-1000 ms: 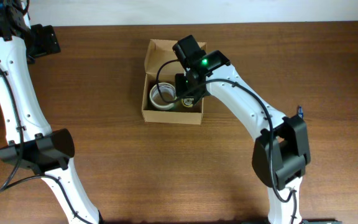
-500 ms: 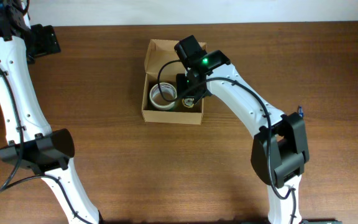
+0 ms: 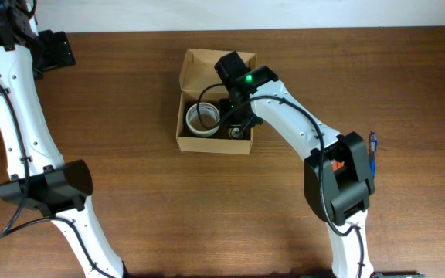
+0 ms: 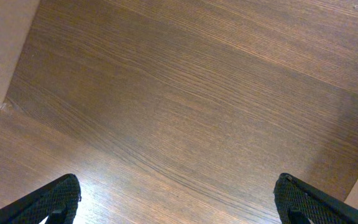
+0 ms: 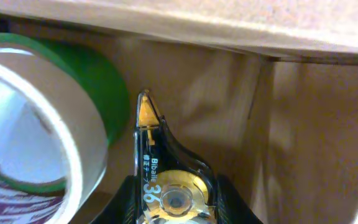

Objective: Pack container
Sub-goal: 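Release the correction tape in the box and raise the right gripper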

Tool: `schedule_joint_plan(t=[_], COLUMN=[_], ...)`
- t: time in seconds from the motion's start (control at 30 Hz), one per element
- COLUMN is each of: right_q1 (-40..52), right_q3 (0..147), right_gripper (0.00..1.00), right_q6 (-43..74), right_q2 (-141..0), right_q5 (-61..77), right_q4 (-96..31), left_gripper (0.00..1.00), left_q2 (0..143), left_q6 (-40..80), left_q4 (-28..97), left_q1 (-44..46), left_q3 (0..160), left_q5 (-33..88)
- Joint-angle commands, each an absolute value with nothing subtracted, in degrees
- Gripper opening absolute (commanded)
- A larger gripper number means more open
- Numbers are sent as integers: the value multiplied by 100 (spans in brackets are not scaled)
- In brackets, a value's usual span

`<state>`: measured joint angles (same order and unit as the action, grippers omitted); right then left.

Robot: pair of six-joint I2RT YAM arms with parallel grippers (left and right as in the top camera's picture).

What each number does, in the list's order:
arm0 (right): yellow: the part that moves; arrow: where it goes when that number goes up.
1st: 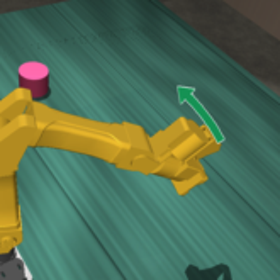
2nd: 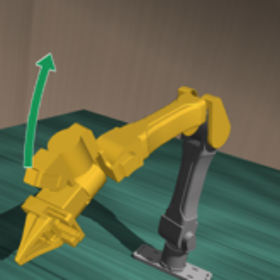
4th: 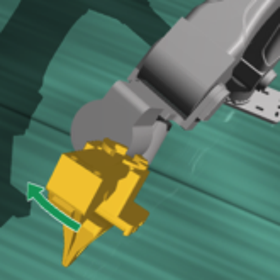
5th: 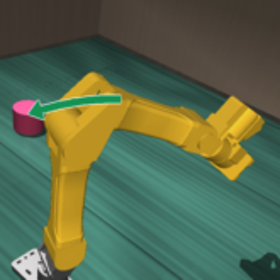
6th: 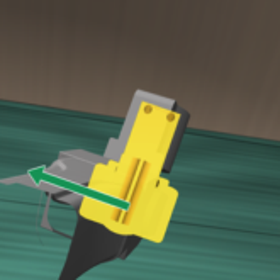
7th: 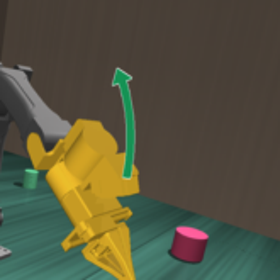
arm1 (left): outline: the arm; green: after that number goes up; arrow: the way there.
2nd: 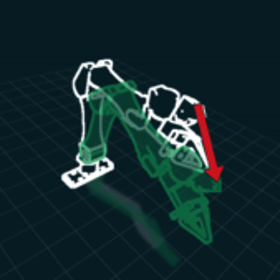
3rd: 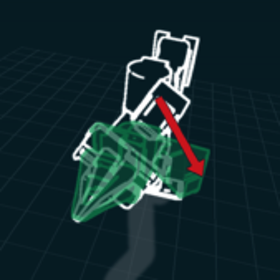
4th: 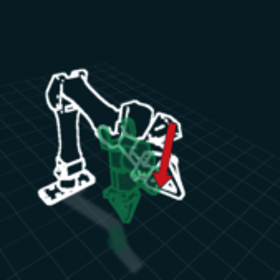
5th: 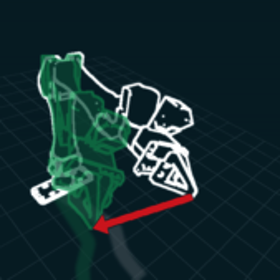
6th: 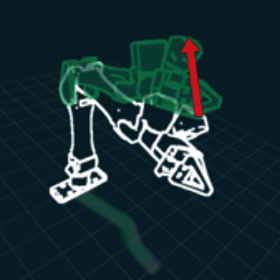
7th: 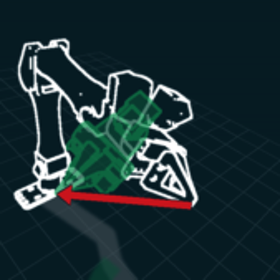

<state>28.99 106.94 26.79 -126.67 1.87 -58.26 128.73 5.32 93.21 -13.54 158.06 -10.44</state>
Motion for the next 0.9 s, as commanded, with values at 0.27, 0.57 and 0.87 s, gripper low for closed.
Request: schedule_joint_plan(t=[0.27,0.57,0.87], right_q1=[2733,2731,2731], right_q3=[10753,10753,10770], right_gripper=[29,47,48], right_q6=[2709,2707,2484], right_q2=[-12787,-12787,-12787], right_q5=[-23,-32,-67], right_q4=[-5830,-5824,-5752], left_gripper=[100,100,100], left_q2=[12748,12748,12748], left_q6=[440,440,440], left_q4=[9306,9306,9306], left_q1=[-1367,-1367,-1367], left_q3=[15762,15762,15762], left_q5=[-985,-985,-982])
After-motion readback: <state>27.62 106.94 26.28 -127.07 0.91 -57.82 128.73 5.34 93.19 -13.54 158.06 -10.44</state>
